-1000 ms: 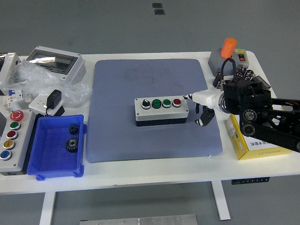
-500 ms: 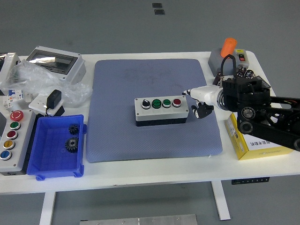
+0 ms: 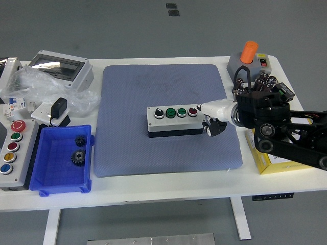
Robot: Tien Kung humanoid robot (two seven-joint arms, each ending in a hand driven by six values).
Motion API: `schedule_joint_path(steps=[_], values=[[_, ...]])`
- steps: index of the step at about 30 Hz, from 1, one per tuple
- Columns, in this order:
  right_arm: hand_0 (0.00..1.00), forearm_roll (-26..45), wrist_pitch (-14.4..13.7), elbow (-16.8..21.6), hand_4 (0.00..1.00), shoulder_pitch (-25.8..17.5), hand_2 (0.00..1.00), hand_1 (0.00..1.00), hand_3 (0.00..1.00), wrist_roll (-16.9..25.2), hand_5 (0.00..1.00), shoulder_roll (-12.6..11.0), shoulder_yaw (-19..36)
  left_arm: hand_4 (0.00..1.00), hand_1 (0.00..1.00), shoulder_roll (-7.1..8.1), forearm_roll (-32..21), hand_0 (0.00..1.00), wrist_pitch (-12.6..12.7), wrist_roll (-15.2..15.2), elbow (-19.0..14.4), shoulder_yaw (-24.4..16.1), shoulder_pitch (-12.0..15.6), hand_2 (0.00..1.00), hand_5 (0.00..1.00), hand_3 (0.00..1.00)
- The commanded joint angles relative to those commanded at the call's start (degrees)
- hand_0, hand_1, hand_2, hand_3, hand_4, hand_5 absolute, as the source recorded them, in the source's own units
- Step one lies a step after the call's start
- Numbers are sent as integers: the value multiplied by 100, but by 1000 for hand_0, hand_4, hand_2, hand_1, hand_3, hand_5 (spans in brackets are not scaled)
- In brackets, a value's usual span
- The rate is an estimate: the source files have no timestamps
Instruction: Pick up the button,place it on the desk,press the button,press the button
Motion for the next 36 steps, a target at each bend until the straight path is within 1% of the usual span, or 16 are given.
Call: schedule_joint_path(steps=[9,13,17,19,21,23,25,27,28,29,32,34,35,36], values=[[302,91,-1,-77,189,-31,236,255,998,0,2,63,-160,629,688,9,-4,707,19,-22,0,4,3,569,59,606],[295,66,-90,-59,188,-13,236,255,998,0,2,28,-72,636,687,11,-4,708,29,-29,0,7,1,569,56,606],[295,41,-265,-7,188,-20,236,255,998,15,2,-53,84,636,687,15,-11,708,35,-44,0,4,-8,569,56,606],[289,185,-335,91,187,-124,236,255,998,113,2,-203,355,637,689,10,-6,708,30,-43,0,-7,-10,569,56,606],[289,370,-283,170,187,-260,236,255,998,180,2,-347,654,637,689,6,-10,708,25,-38,0,-9,-8,569,56,606],[289,563,-94,223,187,-482,236,255,998,198,2,-481,1049,637,689,1,-8,708,12,-14,0,-13,1,569,56,606],[294,588,85,240,181,-732,232,255,998,174,2,-522,1462,637,689,-8,-26,708,4,9,0,-2,12,569,55,606],[294,400,197,253,181,-993,232,255,998,131,2,-450,1893,637,689,-24,-48,708,-4,32,0,21,25,569,55,606],[294,268,193,261,181,-1142,232,255,998,137,2,-374,2133,637,689,-36,-72,708,-4,36,0,44,33,569,55,606],[296,107,123,275,273,-1308,237,273,998,176,2,-273,2392,637,689,-52,-93,708,1,40,0,69,42,568,54,606],[296,-353,-249,291,273,-1716,237,273,998,474,2,38,2977,637,689,-98,-147,708,27,40,0,140,58,568,54,606],[296,-670,-598,254,273,-1997,237,273,998,739,2,252,3356,637,689,-132,-191,708,69,45,0,201,58,568,54,606],[296,-860,-826,220,273,-2175,237,273,998,915,2,388,3597,637,689,-148,-211,708,95,50,0,231,55,568,54,606],[328,-1023,-1059,177,522,-2340,521,417,947,1090,137,501,3837,645,689,-159,-223,708,117,57,0,252,51,567,54,604]])
